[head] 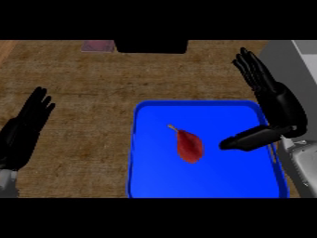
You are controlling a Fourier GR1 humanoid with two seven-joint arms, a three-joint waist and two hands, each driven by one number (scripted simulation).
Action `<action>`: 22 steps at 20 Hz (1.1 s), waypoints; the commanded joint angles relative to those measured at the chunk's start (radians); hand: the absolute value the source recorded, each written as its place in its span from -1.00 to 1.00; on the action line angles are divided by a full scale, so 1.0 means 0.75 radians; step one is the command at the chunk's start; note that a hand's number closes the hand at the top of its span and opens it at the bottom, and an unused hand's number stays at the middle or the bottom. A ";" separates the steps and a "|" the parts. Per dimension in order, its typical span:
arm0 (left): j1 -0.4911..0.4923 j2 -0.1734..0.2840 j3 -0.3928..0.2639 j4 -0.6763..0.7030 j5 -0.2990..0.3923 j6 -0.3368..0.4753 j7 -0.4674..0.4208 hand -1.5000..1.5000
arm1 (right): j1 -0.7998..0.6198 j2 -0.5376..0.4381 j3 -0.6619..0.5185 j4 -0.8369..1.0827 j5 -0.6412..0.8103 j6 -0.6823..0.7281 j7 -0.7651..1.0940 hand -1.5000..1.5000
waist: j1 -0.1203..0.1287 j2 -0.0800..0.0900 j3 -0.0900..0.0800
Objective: Pick the pear from the tray and place it in the cardboard box
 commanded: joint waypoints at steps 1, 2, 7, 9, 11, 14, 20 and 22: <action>0.017 0.021 0.041 -0.055 0.035 -0.031 0.056 0.00 | -0.060 -0.059 -0.014 0.065 0.032 0.167 -0.200 -1.00 | -0.013 -0.005 -0.002; 0.069 0.023 0.046 -0.041 0.028 -0.056 0.022 0.00 | -0.066 -0.052 0.040 -0.038 0.069 0.148 -0.117 -1.00 | -0.018 -0.008 -0.003; 0.041 0.022 0.048 -0.014 0.006 -0.030 0.027 0.00 | -0.131 -0.359 0.166 -0.122 0.343 0.261 0.114 -1.00 | -0.036 -0.016 -0.007; 0.042 0.031 0.045 -0.058 0.016 -0.012 0.082 0.00 | -0.206 -0.403 0.229 -0.188 0.433 0.273 0.284 -1.00 | -0.029 -0.023 -0.009; 0.001 0.019 0.055 -0.010 0.022 -0.032 0.069 0.00 | -0.288 -0.390 0.309 -0.200 0.515 0.305 0.407 -1.00 | -0.025 -0.012 -0.009; -0.016 0.042 0.086 -0.012 0.045 -0.054 0.094 0.00 | -0.356 -0.367 0.417 -0.282 0.569 0.398 0.623 -1.00 | -0.026 -0.014 -0.008; 0.017 -0.030 0.032 -0.044 -0.028 -0.033 0.058 0.00 | -0.515 -0.167 0.530 -0.194 0.582 0.576 0.962 -1.00 | -0.011 -0.007 -0.005; 0.037 -0.001 0.095 -0.032 0.012 -0.076 0.079 0.00 | -0.443 -0.134 0.541 -0.264 0.564 0.617 1.064 -1.00 | -0.025 -0.010 -0.005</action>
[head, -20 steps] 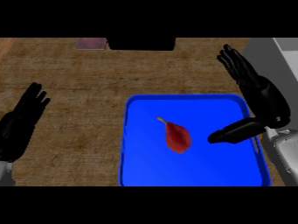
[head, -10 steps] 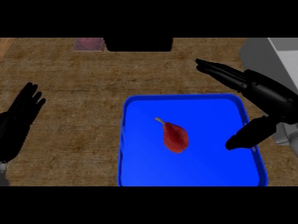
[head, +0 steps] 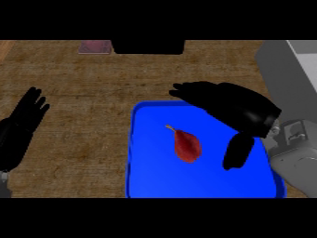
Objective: Pick the pear from the tray and place it in the cardboard box
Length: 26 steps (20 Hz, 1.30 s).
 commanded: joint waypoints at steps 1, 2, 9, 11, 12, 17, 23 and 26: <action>0.045 -0.039 -0.017 -0.002 -0.058 0.018 -0.033 0.00 | -0.061 0.129 0.036 0.004 -0.065 0.142 0.278 -1.00 | -0.002 0.000 0.001; 0.023 -0.044 -0.014 -0.069 -0.052 0.051 0.034 0.00 | -0.036 0.133 0.015 0.097 -0.039 0.140 0.188 -1.00 | 0.001 0.003 0.002; -0.057 -0.071 0.052 0.008 -0.070 -0.002 0.077 0.00 | 0.023 0.223 -0.005 0.031 0.023 0.291 0.350 -1.00 | -0.013 0.003 0.002; 0.031 -0.103 0.045 -0.048 -0.110 -0.023 0.029 0.00 | 0.062 0.214 -0.030 0.100 0.135 0.288 0.212 -1.00 | -0.006 0.004 0.003; 0.045 -0.083 0.073 -0.111 -0.093 -0.033 0.070 0.00 | 0.009 0.248 -0.063 0.143 0.132 0.324 0.230 -1.00 | -0.002 0.004 0.003; 0.056 -0.091 0.121 -0.084 -0.108 -0.108 0.081 0.00 | 0.132 0.220 -0.123 0.055 0.197 0.395 0.169 -1.00 | -0.008 0.003 0.003; -0.007 -0.173 0.129 -0.058 -0.178 -0.069 0.104 0.00 | 0.202 0.351 -0.097 -0.004 0.321 0.369 0.142 -1.00 | -0.011 0.002 0.003; 0.142 -0.211 0.111 -0.119 -0.203 -0.128 0.042 0.00 | 0.187 0.384 -0.145 -0.008 0.341 0.421 0.157 -1.00 | -0.007 0.002 0.003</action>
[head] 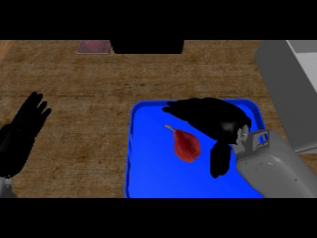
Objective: Pick the pear from the tray and place it in the cardboard box
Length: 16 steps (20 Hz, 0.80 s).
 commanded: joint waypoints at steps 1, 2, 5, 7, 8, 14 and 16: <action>0.051 -0.002 0.039 -0.047 -0.012 -0.055 0.002 0.00 | 0.029 0.048 0.004 -0.003 0.113 -0.036 -0.086 -1.00 | 0.003 0.000 0.000; -0.029 -0.022 0.051 -0.020 -0.026 -0.018 0.032 0.00 | 0.001 0.022 -0.048 0.006 0.100 0.014 -0.119 -1.00 | 0.000 0.001 0.000; -0.037 -0.027 0.060 -0.029 -0.049 -0.018 0.055 0.00 | 0.012 0.081 0.048 0.063 0.229 -0.024 -0.101 -1.00 | 0.001 0.001 0.000; -0.019 -0.053 0.066 0.019 -0.045 -0.077 0.012 0.00 | -0.015 0.119 0.011 0.101 0.238 0.018 -0.092 -1.00 | 0.000 0.001 0.000; -0.013 -0.035 0.094 0.046 -0.023 -0.114 0.001 0.00 | -0.013 0.111 0.029 0.132 0.288 -0.024 -0.119 -1.00 | 0.001 0.001 0.000; -0.028 -0.049 0.110 -0.107 -0.043 -0.062 0.163 0.00 | 0.067 0.197 0.073 0.132 0.376 -0.019 -0.086 -1.00 | 0.001 0.000 0.000; 0.012 -0.107 0.074 -0.003 -0.123 -0.096 0.008 0.00 | 0.029 0.222 0.063 0.186 0.412 -0.005 -0.101 -1.00 | 0.001 0.001 0.000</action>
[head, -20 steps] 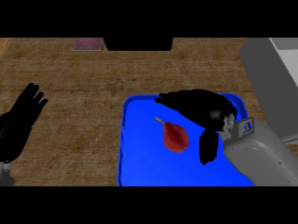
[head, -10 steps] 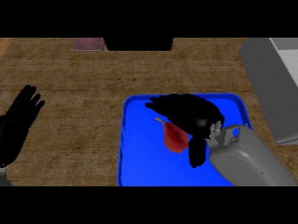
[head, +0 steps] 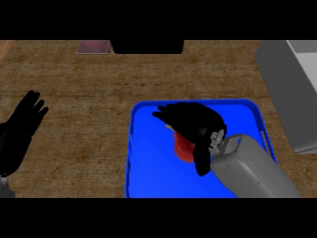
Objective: Pick the pear from the tray and place it in the cardboard box
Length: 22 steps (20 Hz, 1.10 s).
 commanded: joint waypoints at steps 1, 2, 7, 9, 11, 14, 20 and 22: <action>-0.005 -0.011 0.020 0.012 -0.027 -0.039 0.012 0.00 | 0.052 0.028 0.011 -0.011 0.096 0.000 -0.004 -1.00 | -0.002 0.000 0.000; -0.067 0.010 0.080 0.104 0.017 -0.071 -0.008 0.00 | 0.031 0.003 -0.004 0.044 0.106 -0.006 -0.052 -1.00 | -0.003 0.001 0.000; 0.029 -0.017 0.076 -0.036 0.023 -0.089 0.036 0.00 | 0.098 0.014 0.064 0.148 0.232 -0.135 -0.142 -1.00 | 0.004 0.000 0.000; 0.009 -0.056 0.072 0.050 -0.050 -0.078 -0.036 0.00 | -0.021 0.030 -0.051 0.169 0.213 -0.024 -0.164 -1.00 | 0.001 0.001 0.000; -0.017 -0.059 0.066 -0.030 -0.066 -0.042 0.050 0.00 | 0.053 0.099 -0.021 0.084 0.231 0.025 -0.065 -1.00 | -0.002 -0.001 0.000; -0.086 -0.087 0.056 0.132 -0.114 -0.051 -0.038 0.00 | -0.063 0.150 -0.037 0.322 0.282 -0.066 -0.137 -1.00 | 0.000 0.003 0.000; -0.075 -0.079 0.106 0.040 -0.075 -0.069 0.063 0.00 | -0.030 0.143 -0.044 0.350 0.348 -0.057 -0.198 -1.00 | 0.002 0.002 0.000; -0.099 -0.078 0.127 0.087 -0.067 -0.104 0.047 0.00 | 0.067 0.138 -0.020 0.187 0.373 0.009 -0.158 -1.00 | -0.004 0.000 0.000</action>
